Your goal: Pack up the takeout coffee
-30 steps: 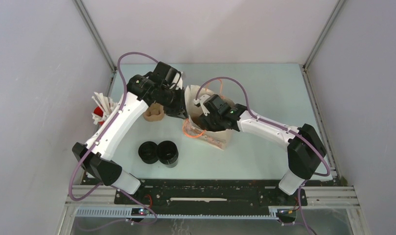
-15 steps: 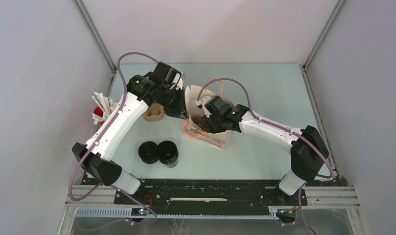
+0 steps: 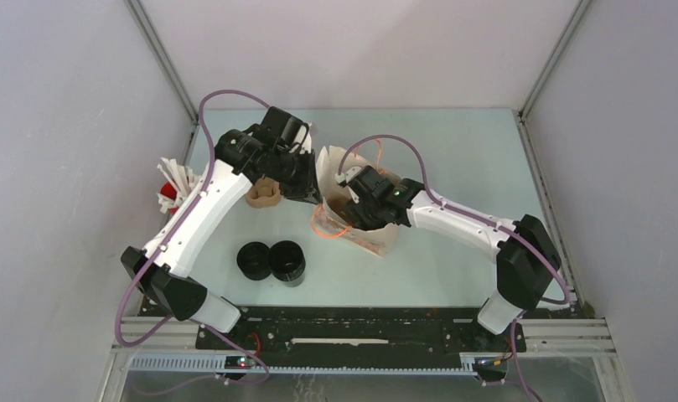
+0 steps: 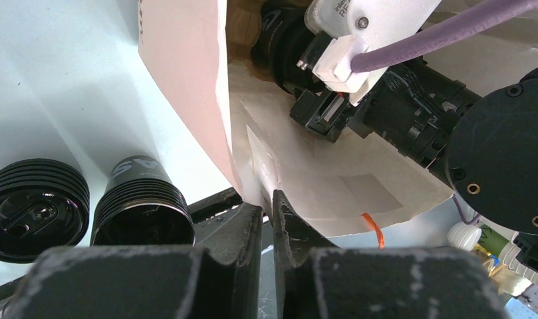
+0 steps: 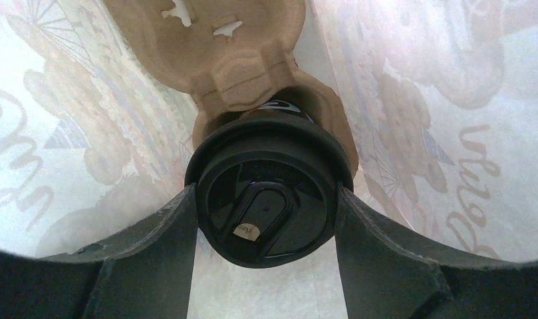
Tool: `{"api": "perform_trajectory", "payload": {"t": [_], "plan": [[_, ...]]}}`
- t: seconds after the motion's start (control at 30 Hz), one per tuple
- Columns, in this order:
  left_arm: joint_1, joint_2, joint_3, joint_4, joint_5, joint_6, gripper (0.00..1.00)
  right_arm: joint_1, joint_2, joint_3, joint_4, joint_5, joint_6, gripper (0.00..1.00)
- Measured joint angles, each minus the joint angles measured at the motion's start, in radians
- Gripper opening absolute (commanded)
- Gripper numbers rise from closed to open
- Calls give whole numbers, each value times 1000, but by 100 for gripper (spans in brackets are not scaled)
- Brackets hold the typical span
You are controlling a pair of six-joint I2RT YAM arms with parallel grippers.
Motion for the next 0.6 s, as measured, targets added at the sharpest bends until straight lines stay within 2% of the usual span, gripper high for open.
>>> {"api": "perform_trajectory", "payload": {"t": [0.1,0.2,0.33,0.6], "plan": [[0,0,0,0,0,0,13,-3,11,10,-6,5,1,0],[0,0,0,0,0,0,14,-6,11,13,-6,6,0,14],[0,-1,0,2,0,0,14,-6,3,28,-27,2,-1,24],[0,-5,-2,19,5,-2,13,-6,17,83,-101,-14,0,54]]}}
